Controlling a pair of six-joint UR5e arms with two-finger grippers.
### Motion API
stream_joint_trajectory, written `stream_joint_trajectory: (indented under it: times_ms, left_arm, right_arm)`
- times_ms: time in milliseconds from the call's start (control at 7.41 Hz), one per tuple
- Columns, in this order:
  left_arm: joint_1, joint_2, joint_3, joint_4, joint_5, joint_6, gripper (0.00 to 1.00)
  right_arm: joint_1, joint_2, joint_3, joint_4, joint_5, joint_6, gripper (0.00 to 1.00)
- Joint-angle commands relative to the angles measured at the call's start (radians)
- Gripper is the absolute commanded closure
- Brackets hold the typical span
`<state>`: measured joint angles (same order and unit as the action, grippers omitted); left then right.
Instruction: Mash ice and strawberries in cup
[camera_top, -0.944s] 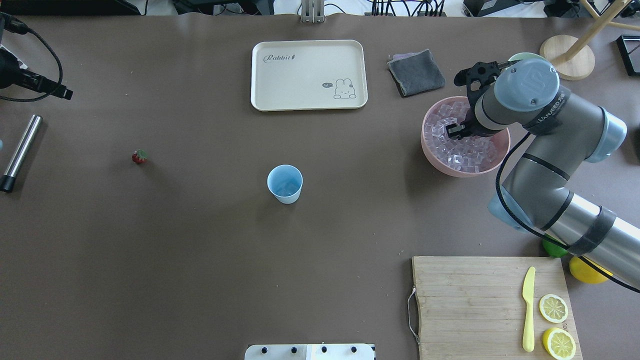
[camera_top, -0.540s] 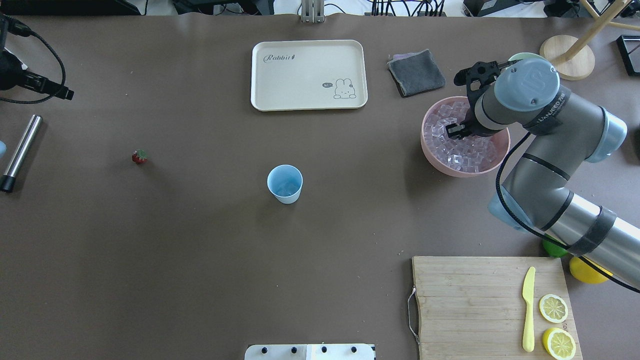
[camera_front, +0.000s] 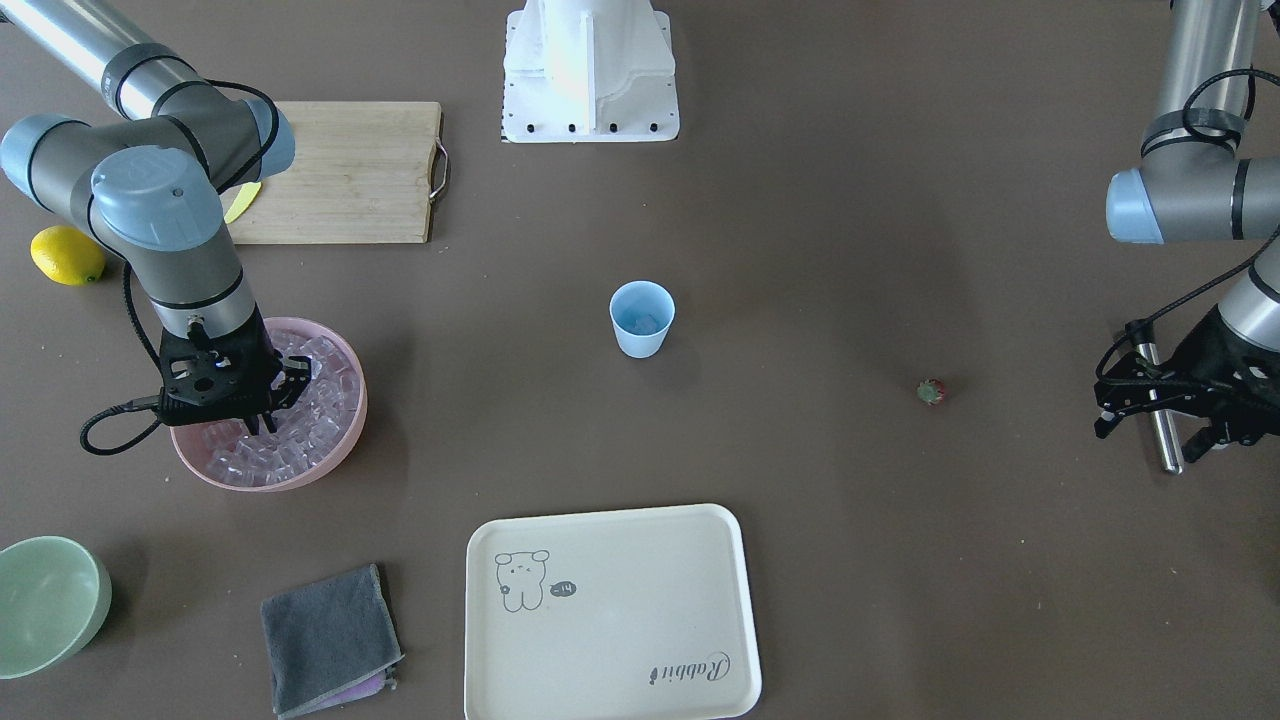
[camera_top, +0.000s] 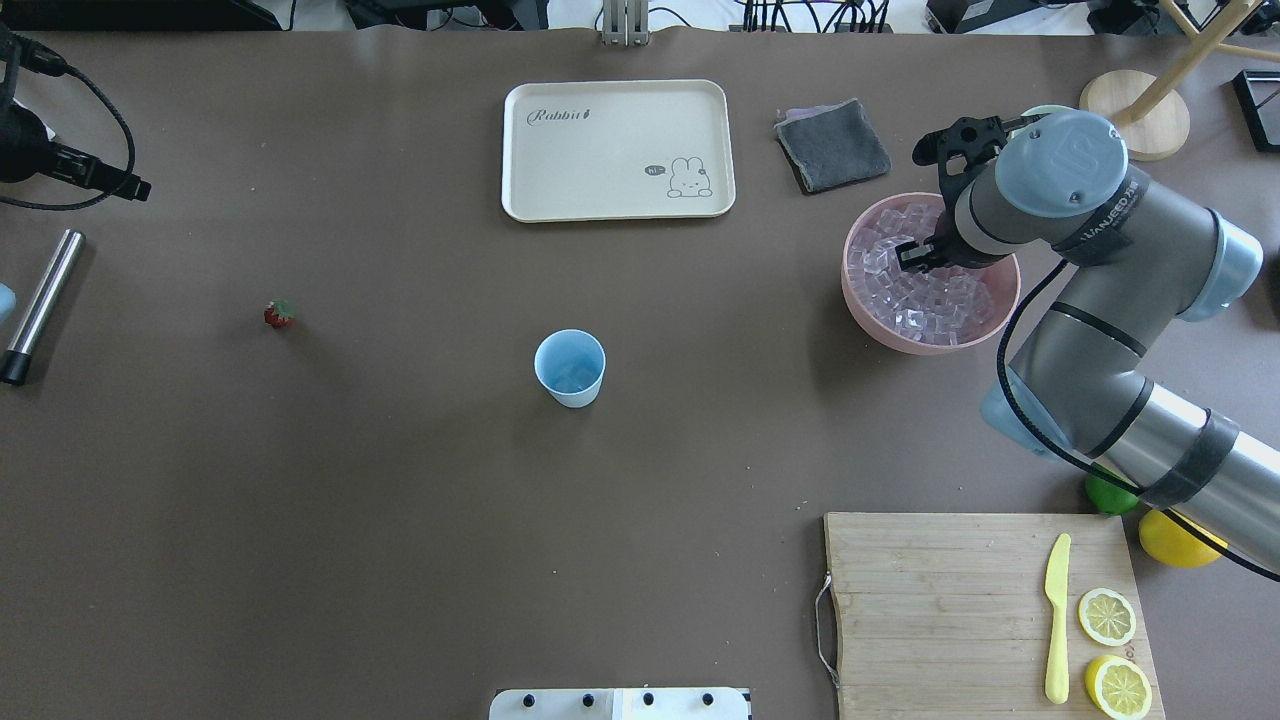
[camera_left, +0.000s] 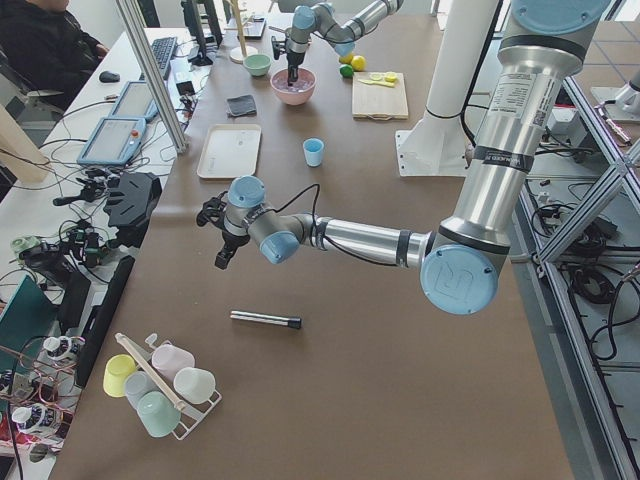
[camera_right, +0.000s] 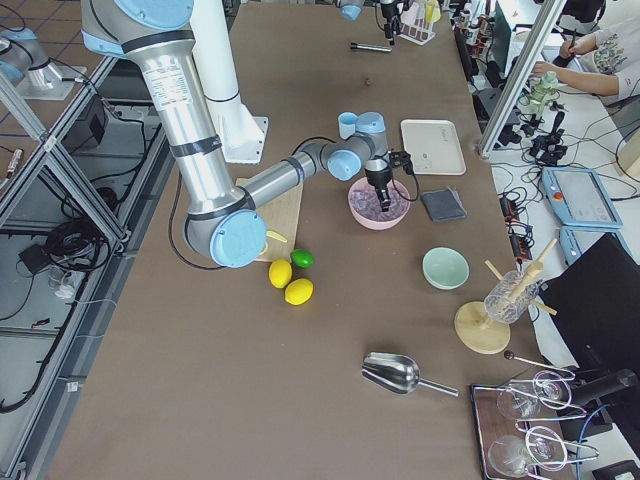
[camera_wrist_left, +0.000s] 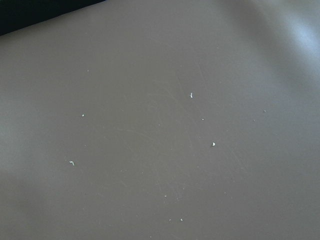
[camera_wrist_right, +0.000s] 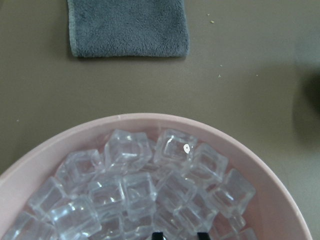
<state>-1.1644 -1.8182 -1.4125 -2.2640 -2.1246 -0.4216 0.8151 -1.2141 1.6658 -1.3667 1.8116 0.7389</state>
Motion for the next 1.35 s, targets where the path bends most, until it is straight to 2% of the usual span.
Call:
stream_joint_trajectory:
  times_ms: [0,1214]
  left_arm:
    - [0.002,0.005,-0.005,-0.002,0.0,0.0,0.03]
    - [0.002,0.033,0.0,-0.039,0.0,0.001,0.03]
  right_arm:
    - [0.016,0.001,0.053,-0.084,-0.004,-0.001,0.19]
    - [-0.013,0.022,-0.012,-0.078,-0.058,0.002,0.19]
